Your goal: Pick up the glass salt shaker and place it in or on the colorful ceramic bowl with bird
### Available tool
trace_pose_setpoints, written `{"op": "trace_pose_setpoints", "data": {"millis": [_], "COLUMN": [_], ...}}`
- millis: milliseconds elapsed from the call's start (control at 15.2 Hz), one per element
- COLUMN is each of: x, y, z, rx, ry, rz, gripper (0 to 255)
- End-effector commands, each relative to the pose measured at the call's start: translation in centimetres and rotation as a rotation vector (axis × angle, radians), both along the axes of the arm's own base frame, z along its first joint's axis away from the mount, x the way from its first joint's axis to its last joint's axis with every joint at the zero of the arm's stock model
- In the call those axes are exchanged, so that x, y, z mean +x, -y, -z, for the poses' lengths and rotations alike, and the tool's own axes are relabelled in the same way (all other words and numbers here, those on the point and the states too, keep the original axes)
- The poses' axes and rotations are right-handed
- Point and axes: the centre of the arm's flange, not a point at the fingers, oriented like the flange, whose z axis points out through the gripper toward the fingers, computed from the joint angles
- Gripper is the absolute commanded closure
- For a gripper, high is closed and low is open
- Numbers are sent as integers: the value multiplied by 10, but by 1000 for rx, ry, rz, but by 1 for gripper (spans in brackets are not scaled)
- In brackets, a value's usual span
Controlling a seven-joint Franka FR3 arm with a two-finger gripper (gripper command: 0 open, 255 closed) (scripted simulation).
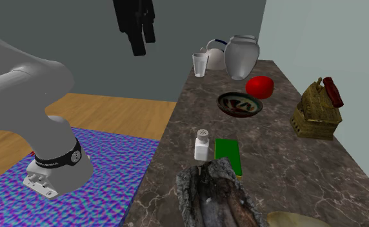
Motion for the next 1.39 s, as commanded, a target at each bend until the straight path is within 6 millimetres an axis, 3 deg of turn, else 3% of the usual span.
{"op": "trace_pose_setpoints", "data": {"millis": [0,1188,1320], "x": [0,144,147], "y": [0,-49,-50], "z": [0,194,204], "rx": [0,-52,-53], "ry": [0,-100,-103], "rz": [0,96,98], "gripper": [0,0,0]}}
